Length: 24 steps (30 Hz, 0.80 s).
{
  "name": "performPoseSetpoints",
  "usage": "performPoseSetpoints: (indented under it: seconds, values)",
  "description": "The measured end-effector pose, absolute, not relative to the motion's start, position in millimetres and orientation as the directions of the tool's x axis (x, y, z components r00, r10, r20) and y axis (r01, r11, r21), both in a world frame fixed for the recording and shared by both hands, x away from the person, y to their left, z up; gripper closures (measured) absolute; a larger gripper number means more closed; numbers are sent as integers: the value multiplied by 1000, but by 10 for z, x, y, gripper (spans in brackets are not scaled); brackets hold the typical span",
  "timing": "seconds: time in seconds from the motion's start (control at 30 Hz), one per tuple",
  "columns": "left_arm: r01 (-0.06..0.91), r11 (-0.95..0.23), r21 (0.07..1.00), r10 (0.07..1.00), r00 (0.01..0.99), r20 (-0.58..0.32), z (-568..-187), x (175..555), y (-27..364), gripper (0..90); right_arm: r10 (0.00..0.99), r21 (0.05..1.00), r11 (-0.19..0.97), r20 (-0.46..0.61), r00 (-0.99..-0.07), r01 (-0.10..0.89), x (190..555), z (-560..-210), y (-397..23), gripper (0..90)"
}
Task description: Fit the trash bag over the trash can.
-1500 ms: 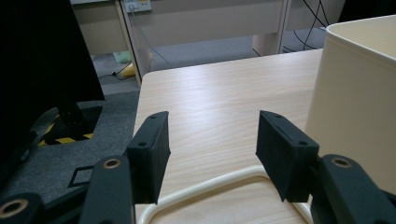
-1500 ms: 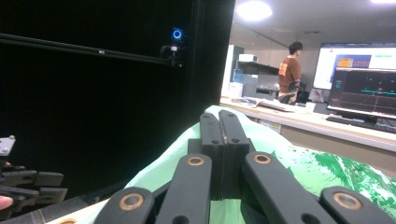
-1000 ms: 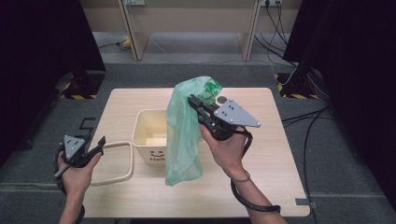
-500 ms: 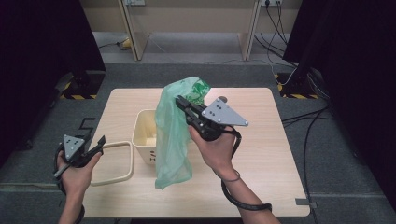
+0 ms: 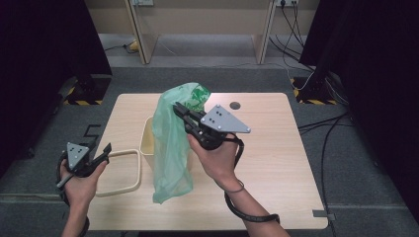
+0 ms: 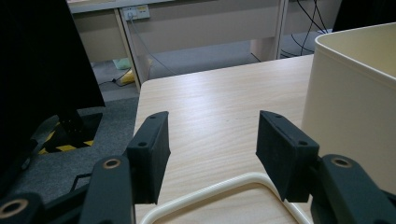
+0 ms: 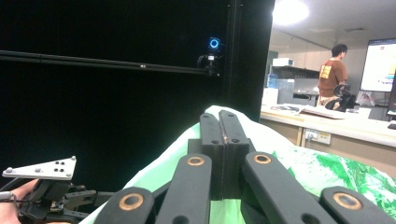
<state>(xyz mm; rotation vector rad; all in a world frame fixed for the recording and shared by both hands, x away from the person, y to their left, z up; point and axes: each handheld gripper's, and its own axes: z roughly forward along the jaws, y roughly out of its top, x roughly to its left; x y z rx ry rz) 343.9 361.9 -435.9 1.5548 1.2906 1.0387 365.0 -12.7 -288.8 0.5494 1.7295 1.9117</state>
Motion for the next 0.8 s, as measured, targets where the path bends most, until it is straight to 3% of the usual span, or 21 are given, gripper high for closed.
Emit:
performPoseSetpoints:
  seconds: [0.8]
  values:
    - [240,-148,960,970,225,93,-4060,3364,3417,423,610,999,-36,28,-792,7,3822,-3148,92,900]
